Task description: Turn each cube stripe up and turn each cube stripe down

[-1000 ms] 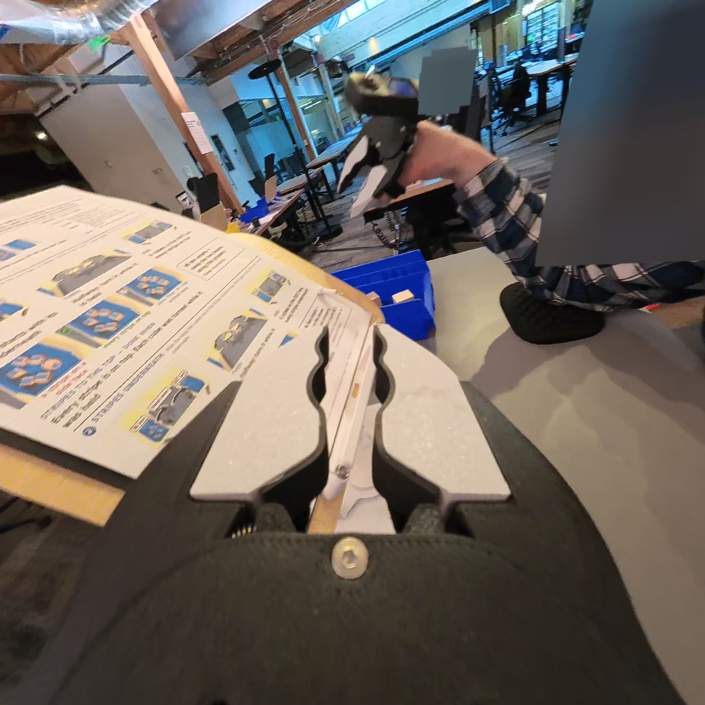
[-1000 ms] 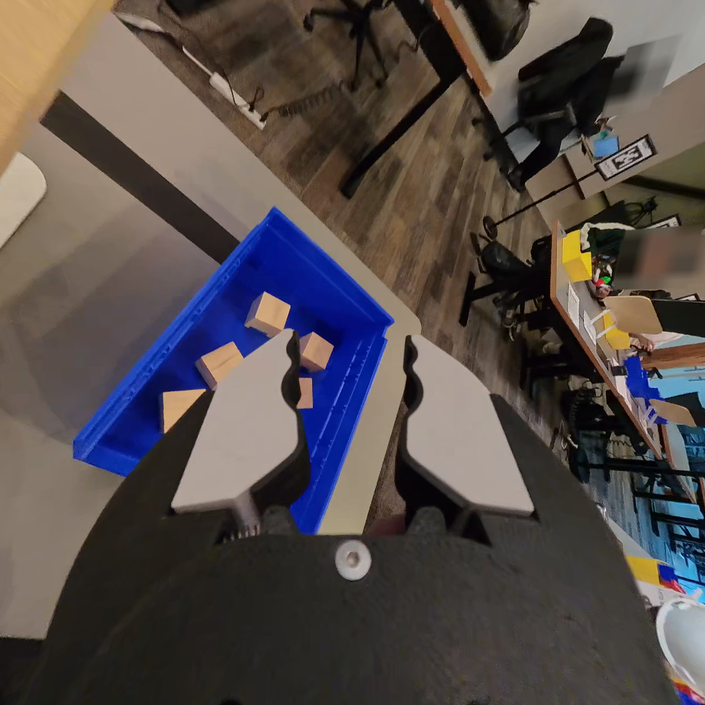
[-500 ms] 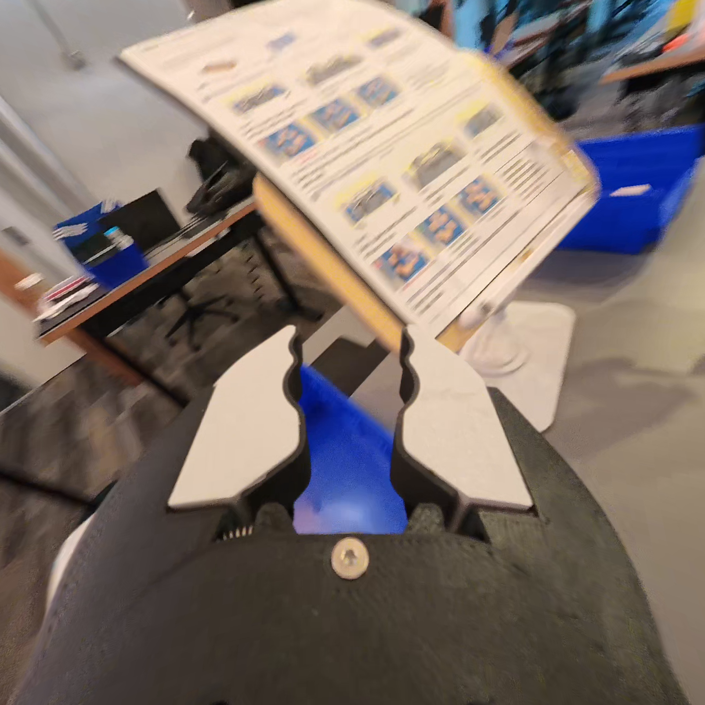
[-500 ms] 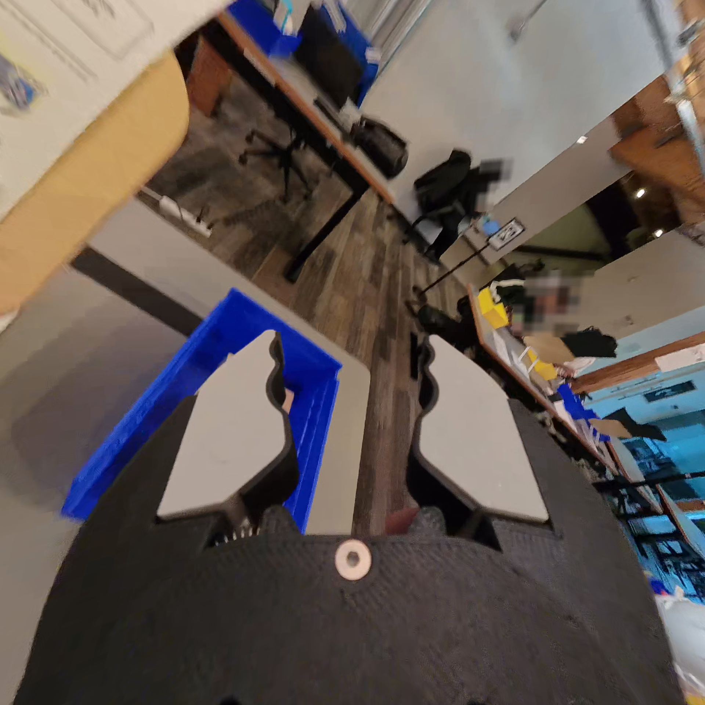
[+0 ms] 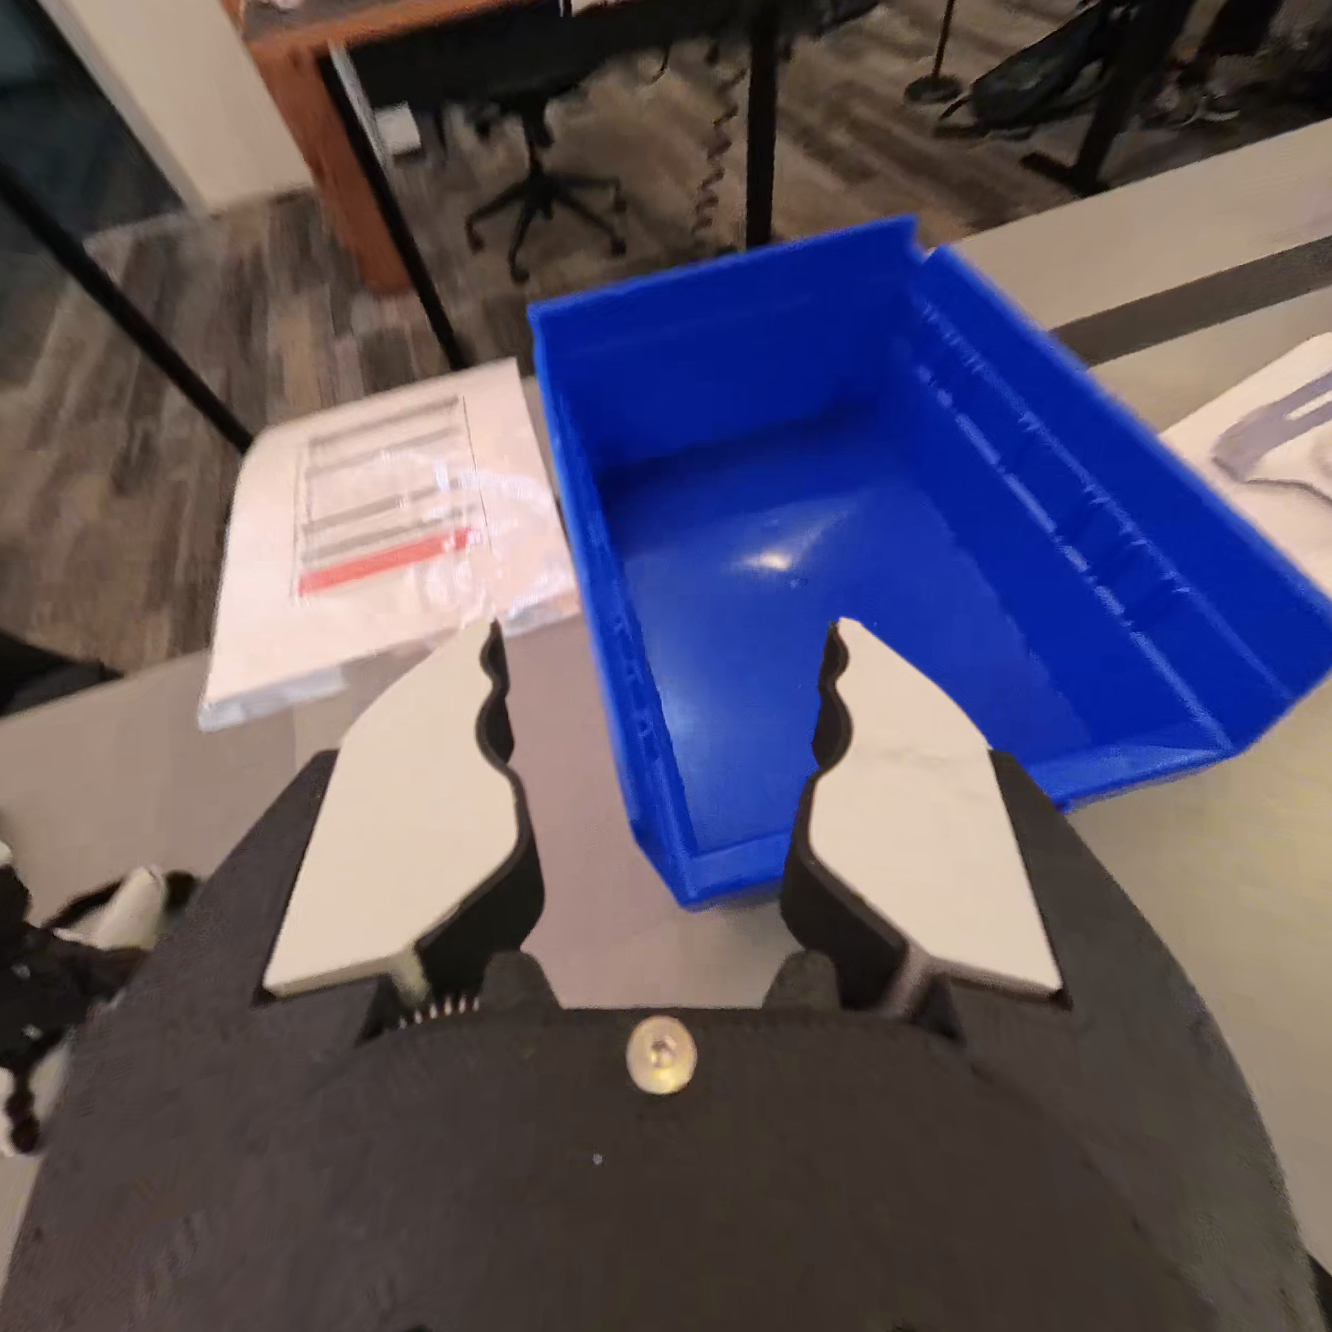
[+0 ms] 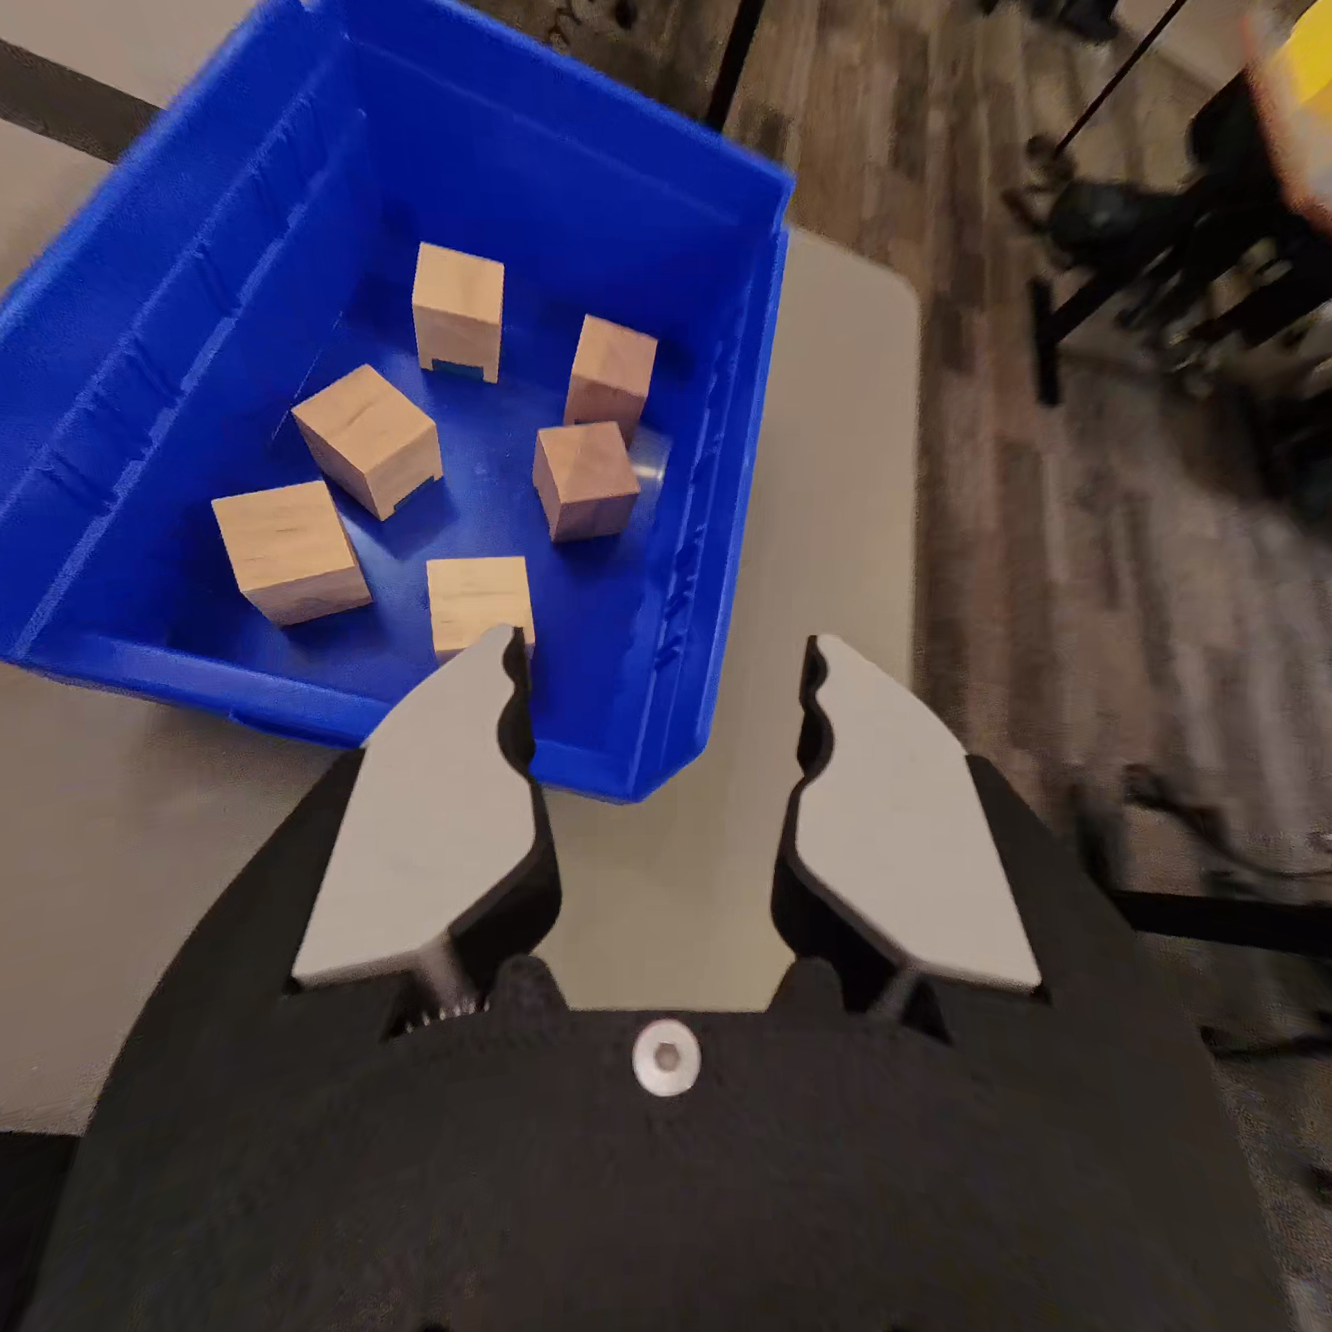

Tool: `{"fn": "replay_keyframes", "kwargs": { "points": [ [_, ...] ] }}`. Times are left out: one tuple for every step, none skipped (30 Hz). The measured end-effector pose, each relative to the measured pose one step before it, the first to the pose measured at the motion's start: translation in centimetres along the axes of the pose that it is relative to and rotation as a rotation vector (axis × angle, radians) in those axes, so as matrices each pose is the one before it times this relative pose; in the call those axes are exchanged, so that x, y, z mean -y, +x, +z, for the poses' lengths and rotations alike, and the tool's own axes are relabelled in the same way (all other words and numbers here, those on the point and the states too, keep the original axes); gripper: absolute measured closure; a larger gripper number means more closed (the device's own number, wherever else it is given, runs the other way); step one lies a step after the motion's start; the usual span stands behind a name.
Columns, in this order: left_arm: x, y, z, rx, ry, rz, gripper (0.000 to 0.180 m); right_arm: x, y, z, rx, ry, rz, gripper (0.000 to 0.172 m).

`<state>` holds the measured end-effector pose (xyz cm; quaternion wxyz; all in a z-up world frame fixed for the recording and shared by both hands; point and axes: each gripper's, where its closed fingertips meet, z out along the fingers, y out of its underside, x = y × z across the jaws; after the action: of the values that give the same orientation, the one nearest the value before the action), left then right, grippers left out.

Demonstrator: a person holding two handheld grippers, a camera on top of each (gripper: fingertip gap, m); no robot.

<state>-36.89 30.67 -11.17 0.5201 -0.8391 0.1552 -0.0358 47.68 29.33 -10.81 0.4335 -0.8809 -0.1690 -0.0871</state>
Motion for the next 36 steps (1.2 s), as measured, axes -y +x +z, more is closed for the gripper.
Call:
{"fn": "replay_keyframes", "kwargs": {
  "points": [
    [-1.042,-0.419,0.665,-0.0065,-0.0328,-0.0349,0.095,-1.036,0.003,1.015,0.0395,-0.0081,0.051,0.107],
    [-1.003,-0.271,0.641,-0.0113,-0.0337,-0.0307,0.093,-0.92,0.035,0.99,0.0409,-0.0096,0.0513,0.107],
    [-0.921,-0.137,0.592,-0.0168,-0.0318,-0.0267,0.093,-0.682,0.112,0.927,0.0344,0.0001,0.0495,0.107],
    [-0.77,-0.036,0.582,-0.0167,-0.0286,-0.0188,0.091,-0.603,0.238,0.856,0.0195,-0.0001,0.0415,0.109],
    [-0.595,0.055,0.523,-0.0126,-0.0191,-0.0187,0.089,-0.64,0.054,0.804,0.0216,-0.0131,0.0241,0.109],
    [-0.482,0.161,0.483,-0.0114,-0.0123,-0.0127,0.09,-0.609,-0.382,0.739,0.0374,-0.0196,0.0115,0.109],
    [-0.39,0.307,0.479,-0.0169,-0.0105,-0.0045,0.091,-0.421,-0.388,0.637,0.0301,-0.0143,0.0108,0.11],
    [-0.3,0.366,0.517,-0.0193,-0.0088,-0.0032,0.094,-0.222,-0.116,0.522,0.0078,-0.0046,0.0069,0.112],
    [-0.309,0.336,0.546,-0.0154,-0.0124,-0.0002,0.098,-0.123,0.085,0.447,-0.0064,-0.0015,-0.0007,0.114],
    [-0.364,0.39,0.577,-0.0174,-0.021,0.0056,0.105,-0.055,0.068,0.412,-0.0022,-0.001,-0.0017,0.116],
    [-0.257,0.382,0.576,-0.0193,-0.0203,-0.0031,0.103,0.215,-0.214,0.228,0.0243,0.0123,0.017,0.122],
    [0.149,0.167,0.303,-0.0149,0.0002,-0.033,0.103,0.295,-0.096,0.069,0.0233,0.0159,0.0297,0.13],
    [0.288,0.124,0.104,-0.0204,0.0119,-0.0262,0.115,0.211,0.009,0.018,0.0162,0.009,0.0214,0.137],
    [0.161,0.046,0.141,-0.0194,0.0051,-0.0241,0.122,0.121,0.122,0.002,0.007,0.0029,0.0097,0.141],
    [0.185,-0.126,0.107,-0.0077,0.0083,-0.0178,0.127,0.061,0.19,-0.046,0.0031,0.0005,0.0028,0.146],
    [0.17,-0.224,0.051,-0.0054,0.0076,-0.0267,0.134,0.047,0.267,-0.104,-0.0003,0.0015,-0.0003,0.153],
    [0.125,-0.158,0.036,-0.0167,0.0097,-0.0301,0.14,0.049,0.371,-0.183,-0.0075,0.0044,-0.0045,0.162],
    [0.11,-0.158,0.017,-0.02,0.0101,-0.036,0.146,0.024,0.226,-0.12,-0.0061,0.0033,-0.0117,0.164],
    [0.119,-0.147,0.013,-0.0014,0.0062,-0.0135,0.148,-0.014,0.073,-0.03,-0.0066,-0.0041,-0.0124,0.165],
    [0.082,-0.111,0.023,0.0115,-0.0026,-0.0023,0.152,-0.04,0.062,-0.008,-0.0172,-0.0116,-0.021,0.167],
    [0.036,-0.002,0.067,0.0064,-0.0063,-0.0081,0.155,-0.036,0.06,-0.013,-0.0223,-0.0153,-0.0328,0.168],
    [0.044,-0.011,0.054,0.0044,-0.0049,-0.0095,0.159,-0.019,0.03,0.016,-0.0161,-0.0125,-0.0237,0.168],
    [0.046,-0.011,0.049,0.0054,-0.0036,-0.0057,0.164,0.007,-0.013,0.022,-0.0036,-0.0043,-0.0075,0.168],
    [0.055,-0.116,0.045,0.0177,-0.0023,0.0074,0.172,-0.012,-0.107,0.006,0.0126,-0.0008,0.004,0.167],
    [-0.1,0.128,0.107,0.0076,-0.0169,0.0348,0.175,-0.054,-0.037,-0.036,0.011,-0.0036,0.0022,0.167],
    [-0.337,0.772,0.188,-0.04,-0.0355,0.025,0.174,-0.069,0.066,-0.081,0.0005,-0.0078,-0.0071,0.168],
    [-0.238,0.644,0.144,-0.0251,-0.0269,0.0049,0.174,-0.045,0.023,-0.15,0.0016,-0.0111,-0.0101,0.168],
    [0.087,0.195,-0.071,0.0132,-0.0051,0.0166,0.174,-0.015,-0.001,-0.21,0.0026,-0.0127,-0.0096,0.167],
    [0.009,0.109,-0.192,0.0143,-0.0143,0.0152,0.175,0.02,0.01,-0.275,0.003,-0.0127,-0.0083,0.167],
    [0.153,0.142,-0.332,0.001,-0.0021,0.0057,0.175,0.03,-0.007,-0.334,0.0079,-0.0128,-0.007,0.167],
    [0.25,0.082,-0.433,-0.0037,0.0068,-0.0006,0.175,0.009,-0.019,-0.381,0.012,-0.0128,-0.0073,0.167],
    [0.055,-0.079,-0.441,0.0089,-0.0051,0.0101,0.174,-0.015,-0.009,-0.452,0.0124,-0.0136,-0.0076,0.167],
    [-0.04,-0.116,-0.467,0.0097,-0.0095,0.0083,0.174,-0.062,-0.006,-0.51,0.0108,-0.0157,-0.0119,0.167],
    [0.002,-0.074,-0.523,0.0019,-0.0024,0.0048,0.174,-0.114,-0.041,-0.559,0.0096,-0.017,-0.0196,0.167],
    [-0.013,-0.122,-0.582,0.0051,0.0006,0.0066,0.174,-0.189,-0.095,-0.599,0.0114,-0.0185,-0.0186,0.167],
    [-0.079,-0.213,-0.608,0.0108,-0.0028,0.0058,0.175,-0.243,-0.158,-0.612,0.0154,-0.0182,-0.0159,0.167]
  ]
}}
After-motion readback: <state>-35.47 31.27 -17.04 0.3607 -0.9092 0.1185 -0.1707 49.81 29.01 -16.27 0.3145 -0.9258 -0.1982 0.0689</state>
